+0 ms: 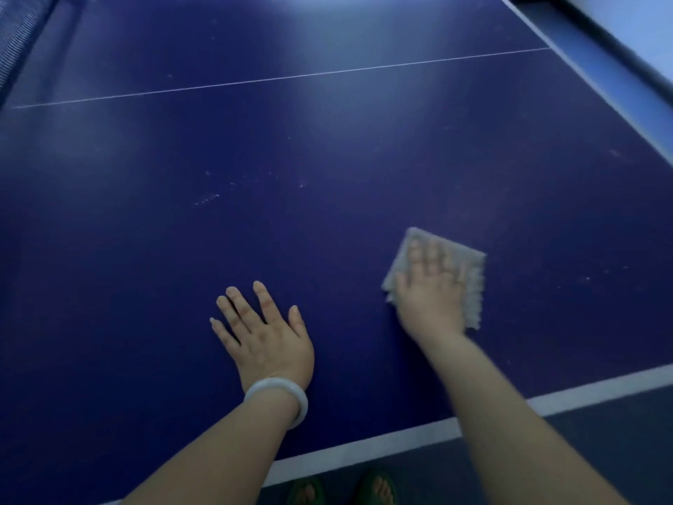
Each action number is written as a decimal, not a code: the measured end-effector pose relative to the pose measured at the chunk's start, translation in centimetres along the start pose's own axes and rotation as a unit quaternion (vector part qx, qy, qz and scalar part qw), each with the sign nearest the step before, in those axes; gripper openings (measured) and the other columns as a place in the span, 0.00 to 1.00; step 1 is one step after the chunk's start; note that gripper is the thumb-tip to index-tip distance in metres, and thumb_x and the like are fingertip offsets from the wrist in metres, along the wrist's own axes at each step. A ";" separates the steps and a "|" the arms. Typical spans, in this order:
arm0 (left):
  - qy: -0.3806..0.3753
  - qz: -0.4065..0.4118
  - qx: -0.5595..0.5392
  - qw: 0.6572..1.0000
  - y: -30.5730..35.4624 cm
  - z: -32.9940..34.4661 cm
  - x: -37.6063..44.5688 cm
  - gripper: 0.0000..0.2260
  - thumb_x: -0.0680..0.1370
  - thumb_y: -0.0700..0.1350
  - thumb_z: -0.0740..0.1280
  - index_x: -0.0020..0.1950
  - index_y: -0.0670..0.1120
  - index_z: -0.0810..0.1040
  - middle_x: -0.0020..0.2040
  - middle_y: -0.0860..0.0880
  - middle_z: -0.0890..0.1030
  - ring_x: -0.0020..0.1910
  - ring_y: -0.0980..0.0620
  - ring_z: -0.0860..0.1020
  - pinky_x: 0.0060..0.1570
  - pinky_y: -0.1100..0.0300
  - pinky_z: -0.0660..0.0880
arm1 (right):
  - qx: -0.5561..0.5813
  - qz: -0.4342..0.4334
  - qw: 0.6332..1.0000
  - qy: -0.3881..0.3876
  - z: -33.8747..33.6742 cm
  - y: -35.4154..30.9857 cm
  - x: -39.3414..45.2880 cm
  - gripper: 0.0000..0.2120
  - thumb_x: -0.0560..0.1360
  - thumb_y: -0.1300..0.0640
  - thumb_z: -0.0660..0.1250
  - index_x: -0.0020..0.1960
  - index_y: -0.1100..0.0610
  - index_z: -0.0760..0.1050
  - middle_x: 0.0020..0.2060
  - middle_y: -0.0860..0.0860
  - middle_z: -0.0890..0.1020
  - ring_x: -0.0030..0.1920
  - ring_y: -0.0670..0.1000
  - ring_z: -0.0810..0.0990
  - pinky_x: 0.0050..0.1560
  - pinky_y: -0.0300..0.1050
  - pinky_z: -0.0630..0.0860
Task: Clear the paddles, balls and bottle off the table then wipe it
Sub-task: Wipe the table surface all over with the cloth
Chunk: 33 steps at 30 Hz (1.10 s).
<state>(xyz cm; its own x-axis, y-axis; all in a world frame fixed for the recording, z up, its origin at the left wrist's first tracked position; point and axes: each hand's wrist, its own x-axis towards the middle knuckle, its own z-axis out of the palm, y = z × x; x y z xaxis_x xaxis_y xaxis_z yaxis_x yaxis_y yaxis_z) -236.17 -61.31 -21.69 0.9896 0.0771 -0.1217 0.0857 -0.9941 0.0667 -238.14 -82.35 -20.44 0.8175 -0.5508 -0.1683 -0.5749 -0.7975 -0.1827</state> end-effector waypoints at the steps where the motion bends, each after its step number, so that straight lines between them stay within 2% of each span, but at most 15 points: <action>1: -0.001 0.002 -0.001 1.000 0.0 0.0 0.0 0.31 0.81 0.59 0.40 0.80 0.45 0.42 0.79 0.37 0.42 0.78 0.39 0.40 0.75 0.40 0.40 | -0.007 -0.068 0.998 0.005 0.9 -2.0 -2.3 0.29 0.83 0.46 0.44 0.80 0.52 0.39 0.79 0.52 0.41 0.79 0.55 0.37 0.76 0.61 0.37; 2: -0.002 0.004 -0.003 1.000 0.0 0.0 -0.1 0.31 0.81 0.59 0.41 0.80 0.45 0.42 0.79 0.37 0.42 0.78 0.39 0.40 0.75 0.40 0.40 | -0.018 -0.129 0.991 0.008 1.7 -3.5 -4.8 0.29 0.83 0.45 0.43 0.80 0.51 0.38 0.79 0.52 0.40 0.78 0.54 0.36 0.76 0.60 0.37; 4: -0.002 0.008 -0.005 1.000 -0.1 -0.1 -0.2 0.31 0.81 0.58 0.41 0.80 0.45 0.42 0.79 0.37 0.43 0.78 0.38 0.40 0.75 0.39 0.40 | -0.023 -0.208 0.978 0.006 2.7 -4.1 -9.4 0.29 0.83 0.45 0.44 0.80 0.51 0.43 0.80 0.52 0.44 0.79 0.54 0.39 0.76 0.60 0.40; 6: -0.004 0.008 -0.002 1.000 -0.1 -0.1 -0.2 0.31 0.81 0.58 0.40 0.80 0.45 0.42 0.79 0.37 0.43 0.78 0.38 0.40 0.75 0.39 0.41 | -0.015 -0.244 0.970 -0.006 2.5 -1.8 -11.5 0.28 0.83 0.45 0.45 0.80 0.52 0.47 0.80 0.51 0.48 0.79 0.52 0.44 0.76 0.58 0.44; 7: -0.006 0.007 -0.001 1.000 -0.2 -0.1 -0.2 0.31 0.80 0.58 0.40 0.80 0.45 0.42 0.79 0.37 0.43 0.78 0.38 0.40 0.75 0.39 0.41 | -0.029 -0.248 0.968 -0.004 2.2 0.0 -11.3 0.28 0.83 0.45 0.44 0.80 0.51 0.46 0.80 0.50 0.48 0.79 0.51 0.43 0.76 0.57 0.44; 8: -0.008 0.007 0.000 1.000 -0.2 -0.1 -0.2 0.31 0.80 0.58 0.40 0.80 0.44 0.42 0.79 0.37 0.43 0.78 0.38 0.40 0.75 0.39 0.41 | -0.040 -0.232 0.972 0.004 1.8 2.0 -10.6 0.28 0.83 0.44 0.42 0.80 0.49 0.42 0.80 0.49 0.47 0.79 0.50 0.40 0.77 0.56 0.41; 10: -0.010 0.007 -0.002 1.000 -0.2 -0.2 -0.2 0.31 0.81 0.58 0.39 0.80 0.44 0.41 0.79 0.36 0.43 0.78 0.38 0.40 0.75 0.39 0.41 | -0.025 -0.125 0.992 0.006 0.5 5.7 -8.2 0.27 0.82 0.43 0.38 0.78 0.48 0.35 0.79 0.48 0.44 0.77 0.47 0.35 0.77 0.53 0.36; 12: -0.008 0.007 -0.004 1.000 -0.2 -0.3 -0.2 0.31 0.81 0.58 0.40 0.80 0.44 0.42 0.79 0.36 0.43 0.78 0.37 0.40 0.75 0.38 0.41 | -0.010 -0.009 1.000 0.012 -0.3 7.8 -6.5 0.26 0.82 0.44 0.37 0.77 0.48 0.34 0.79 0.49 0.41 0.77 0.48 0.34 0.77 0.54 0.36; 14: -0.009 0.005 -0.009 1.000 -0.1 -0.4 -0.2 0.31 0.81 0.58 0.40 0.80 0.44 0.42 0.79 0.36 0.43 0.78 0.37 0.40 0.75 0.38 0.41 | -0.024 0.030 0.999 0.022 -0.3 7.9 -6.6 0.28 0.82 0.43 0.38 0.78 0.49 0.35 0.79 0.49 0.40 0.78 0.50 0.35 0.77 0.56 0.36; 17: -0.018 0.012 -0.025 0.999 -0.1 -0.6 -0.2 0.31 0.81 0.59 0.40 0.80 0.44 0.42 0.79 0.36 0.42 0.78 0.38 0.40 0.75 0.38 0.40 | -0.032 0.013 0.999 0.021 0.0 7.3 -7.4 0.30 0.79 0.42 0.35 0.78 0.49 0.34 0.79 0.48 0.38 0.78 0.50 0.34 0.76 0.53 0.31; 22: -0.026 0.028 -0.065 0.997 -0.8 -0.9 -0.1 0.31 0.82 0.59 0.46 0.80 0.45 0.45 0.79 0.39 0.42 0.78 0.41 0.38 0.75 0.41 0.37 | -0.023 0.007 1.000 0.013 -0.2 7.7 -7.3 0.29 0.82 0.44 0.41 0.78 0.48 0.33 0.79 0.48 0.37 0.77 0.50 0.33 0.76 0.54 0.32; 24: -0.023 0.037 -0.115 0.992 -0.8 -1.2 -0.2 0.29 0.83 0.54 0.52 0.80 0.45 0.49 0.80 0.40 0.43 0.79 0.43 0.39 0.76 0.44 0.37 | -0.028 0.004 0.999 0.019 0.1 7.6 -7.3 0.29 0.82 0.44 0.40 0.78 0.49 0.32 0.79 0.48 0.37 0.77 0.50 0.32 0.76 0.54 0.32; 27: -0.025 0.121 -0.188 0.974 1.3 -1.8 -1.7 0.25 0.83 0.47 0.57 0.79 0.45 0.55 0.80 0.43 0.47 0.79 0.46 0.42 0.77 0.51 0.38 | -0.031 -0.003 0.999 0.019 0.2 7.8 -7.1 0.29 0.81 0.43 0.37 0.77 0.49 0.31 0.78 0.49 0.36 0.77 0.50 0.31 0.76 0.55 0.33; 30: -0.037 0.184 -0.205 0.961 6.2 -1.6 -4.1 0.25 0.83 0.48 0.55 0.80 0.46 0.53 0.81 0.45 0.46 0.79 0.48 0.41 0.76 0.54 0.37 | -0.035 -0.019 0.999 0.013 0.2 8.2 -7.1 0.29 0.79 0.42 0.31 0.78 0.48 0.31 0.78 0.48 0.35 0.77 0.50 0.31 0.76 0.55 0.33; 33: -0.060 0.129 -0.153 0.978 11.0 -0.9 -5.7 0.27 0.84 0.53 0.49 0.80 0.45 0.44 0.80 0.42 0.39 0.78 0.45 0.37 0.76 0.48 0.36 | -0.024 -0.042 0.999 0.010 -0.1 8.6 -6.9 0.30 0.78 0.41 0.31 0.78 0.48 0.31 0.78 0.48 0.35 0.77 0.49 0.31 0.76 0.55 0.33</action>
<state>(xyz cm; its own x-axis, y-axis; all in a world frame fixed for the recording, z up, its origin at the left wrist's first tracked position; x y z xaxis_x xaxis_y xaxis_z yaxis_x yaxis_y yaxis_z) -240.73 -72.64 -19.35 0.9634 -0.2014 -0.1767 -0.1165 -0.9088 0.4007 -248.67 -85.44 -20.74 0.8637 -0.4855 -0.1350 -0.5021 -0.8521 -0.1479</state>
